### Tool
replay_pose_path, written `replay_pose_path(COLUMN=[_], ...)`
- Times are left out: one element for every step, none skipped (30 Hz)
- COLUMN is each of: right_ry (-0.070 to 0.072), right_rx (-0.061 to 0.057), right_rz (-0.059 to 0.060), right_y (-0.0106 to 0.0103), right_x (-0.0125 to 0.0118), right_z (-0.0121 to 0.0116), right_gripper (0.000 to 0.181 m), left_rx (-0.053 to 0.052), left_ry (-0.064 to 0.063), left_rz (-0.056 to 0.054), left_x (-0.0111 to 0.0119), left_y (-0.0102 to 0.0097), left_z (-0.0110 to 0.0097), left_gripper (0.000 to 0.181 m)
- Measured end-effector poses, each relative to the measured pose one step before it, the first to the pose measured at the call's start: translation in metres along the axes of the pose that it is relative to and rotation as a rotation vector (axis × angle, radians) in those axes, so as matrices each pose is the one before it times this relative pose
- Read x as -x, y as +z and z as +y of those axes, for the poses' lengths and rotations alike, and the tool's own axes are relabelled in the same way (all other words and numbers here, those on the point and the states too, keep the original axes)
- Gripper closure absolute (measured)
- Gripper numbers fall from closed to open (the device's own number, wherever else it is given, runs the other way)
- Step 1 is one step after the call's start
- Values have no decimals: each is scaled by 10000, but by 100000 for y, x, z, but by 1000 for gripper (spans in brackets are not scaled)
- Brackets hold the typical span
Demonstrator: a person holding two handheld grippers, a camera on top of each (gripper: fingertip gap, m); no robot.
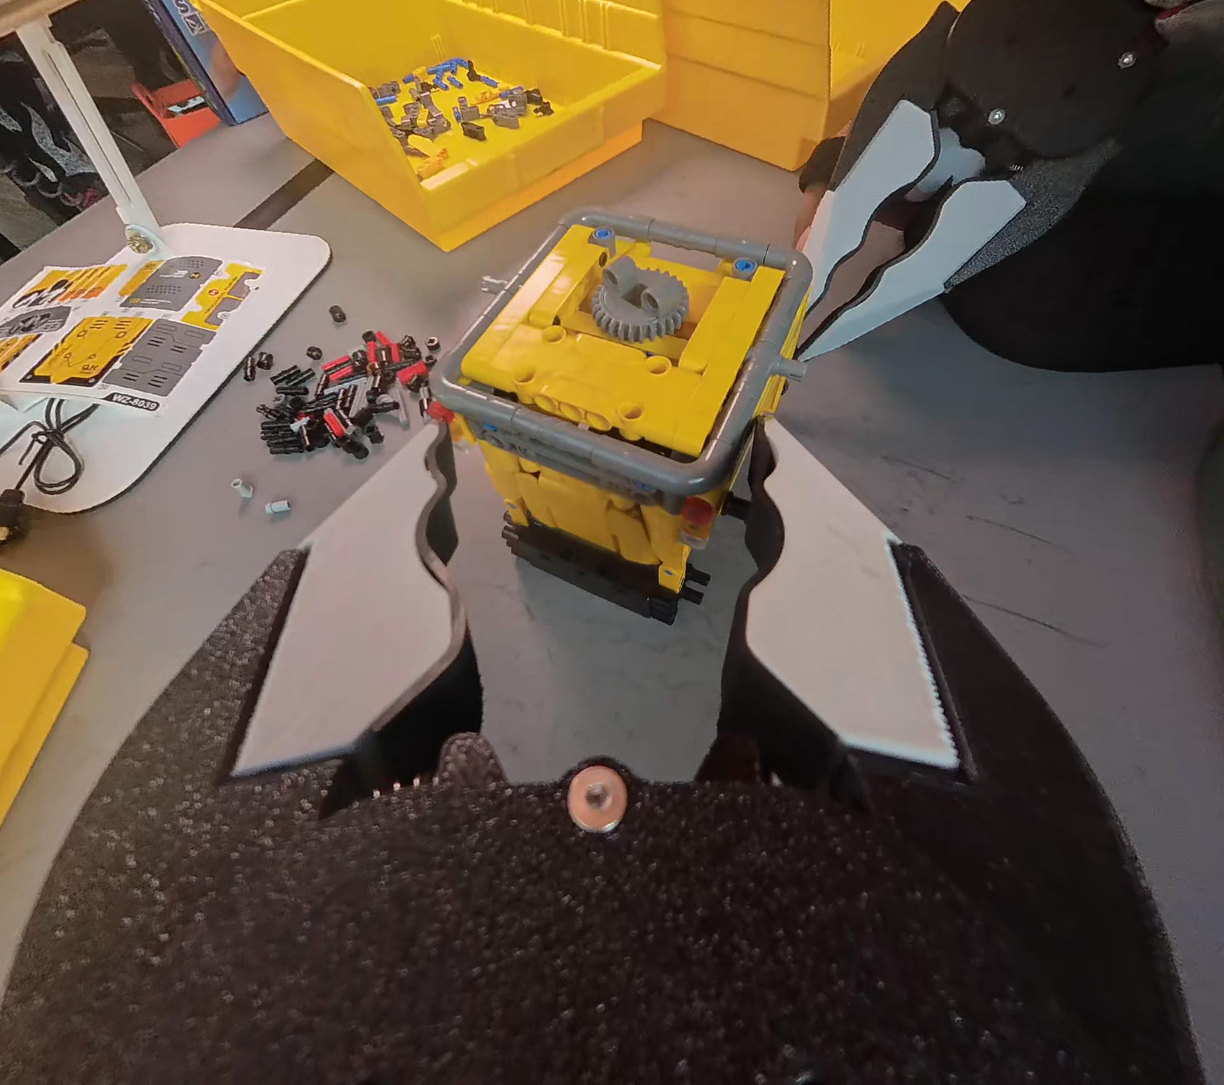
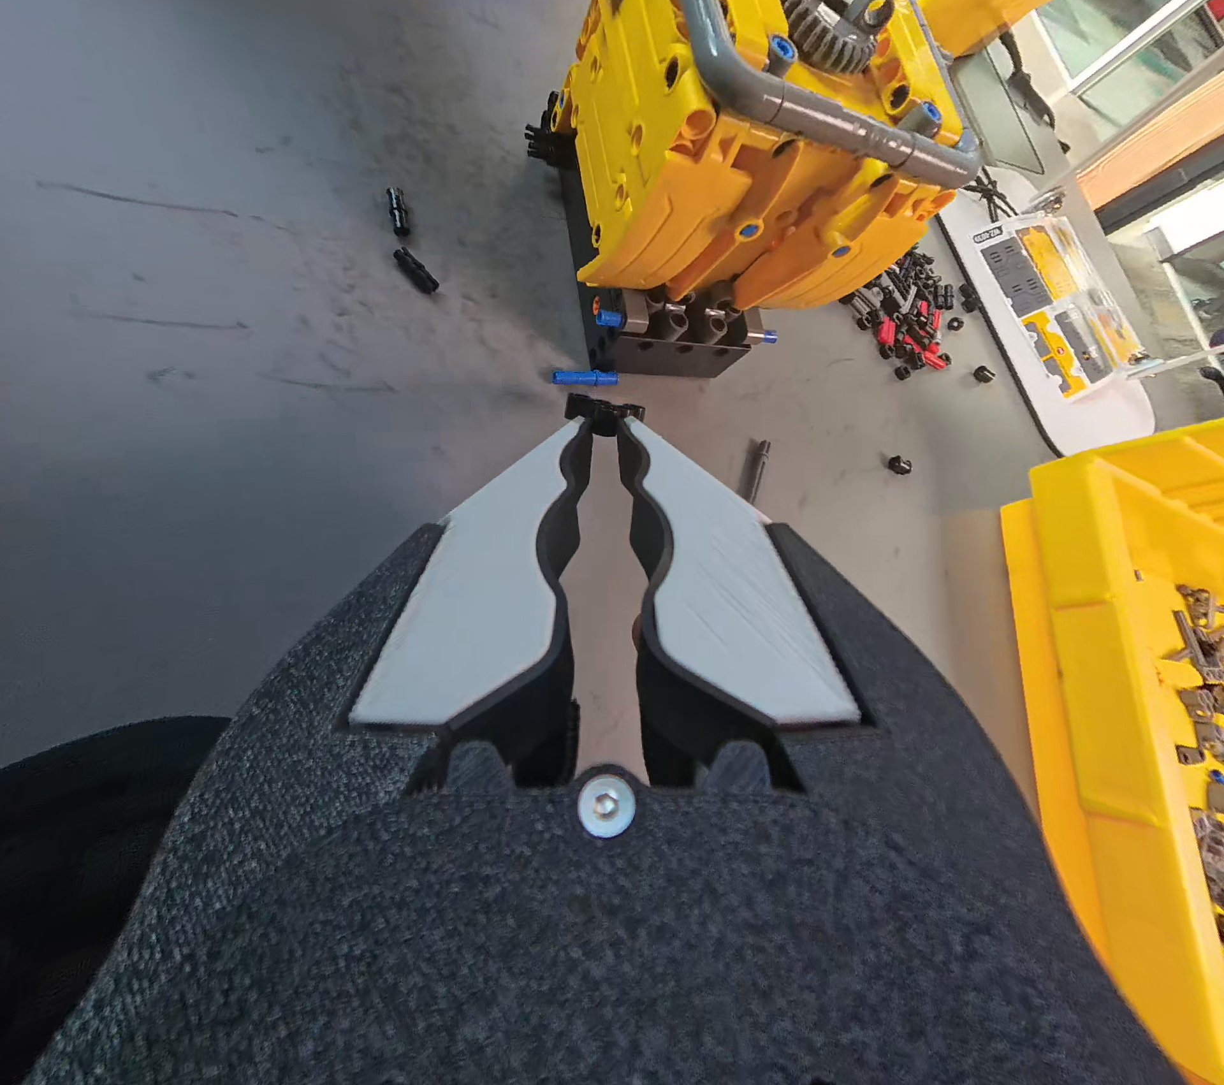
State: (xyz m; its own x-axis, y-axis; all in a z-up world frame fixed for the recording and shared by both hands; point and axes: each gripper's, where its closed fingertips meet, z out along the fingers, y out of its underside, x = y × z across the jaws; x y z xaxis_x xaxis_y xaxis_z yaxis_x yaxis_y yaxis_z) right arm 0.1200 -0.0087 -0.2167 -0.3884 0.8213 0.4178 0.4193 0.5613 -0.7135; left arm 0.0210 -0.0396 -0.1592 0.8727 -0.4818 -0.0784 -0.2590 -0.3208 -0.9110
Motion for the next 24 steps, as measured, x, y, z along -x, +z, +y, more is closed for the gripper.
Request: replay_pose_path(right_ry=[31,35,-23,-79,-57,7,72,55,-13,-7,16,59,99,154,185,195,154,103,95,32,-40,-25,7,35], right_rx=[129,187,237,259,210,125,100,120,124,25,36,-25,-109,-179,-191,-245,-281,-252,-127,-4,30,98,146,107], right_rz=[62,70,84,115,91,-40,-113,-85,-50,24,-89,-233,-435,-545,-553,-403,-313,-270,-179,-126,-95,-161,-245,-229], right_y=[86,111,141,144,128,88,87,87,66,-22,-58,-104,-171,-224,-286,-355,-410,-426,-330,-190,-62,64,193,262], right_x=[-89,-108,-119,-137,-111,100,202,183,157,32,156,352,626,750,677,363,145,13,-236,-403,-433,-323,-158,-146], right_z=[264,338,391,417,317,164,114,119,140,-40,-27,-95,-194,-267,-275,-321,-363,-327,-132,53,110,180,166,13], right_gripper=[174,174,174,174,174,174,174,174,174,174,174,174,173,168,163,163,163,162,162,162,161,160,156,148], left_rx=[-22,-49,-76,-80,-46,-3,13,12,8,8,9,7,3,-7,-12,-13,-10,-5,1,-3,-12,-16,-18,-28], left_ry=[-1,-6,-14,-21,-5,18,14,-12,-49,-52,-30,-42,-52,-56,-68,-72,-56,-37,-28,-28,-32,-40,-31,-16], left_rz=[-12,13,11,-58,-110,-99,-73,-54,-60,-88,-78,-40,-20,-20,-21,-19,-14,-13,-22,-32,-36,-46,-49,-47], left_x=[10,-38,-69,18,102,103,47,9,28,59,65,29,9,23,21,27,6,14,18,28,40,31,27,9], left_y=[11,-7,-16,2,1,20,13,34,41,54,44,32,15,19,7,20,25,13,24,18,25,14,21,17], left_z=[-18,-41,-69,-72,-23,38,47,48,44,39,55,17,9,9,-2,14,2,12,14,11,9,9,36,25], left_gripper=[94,98,104,107,107,107,109,112,116,118,119,120,120,121,122,122,122,123,123,124,125,126,127,128])
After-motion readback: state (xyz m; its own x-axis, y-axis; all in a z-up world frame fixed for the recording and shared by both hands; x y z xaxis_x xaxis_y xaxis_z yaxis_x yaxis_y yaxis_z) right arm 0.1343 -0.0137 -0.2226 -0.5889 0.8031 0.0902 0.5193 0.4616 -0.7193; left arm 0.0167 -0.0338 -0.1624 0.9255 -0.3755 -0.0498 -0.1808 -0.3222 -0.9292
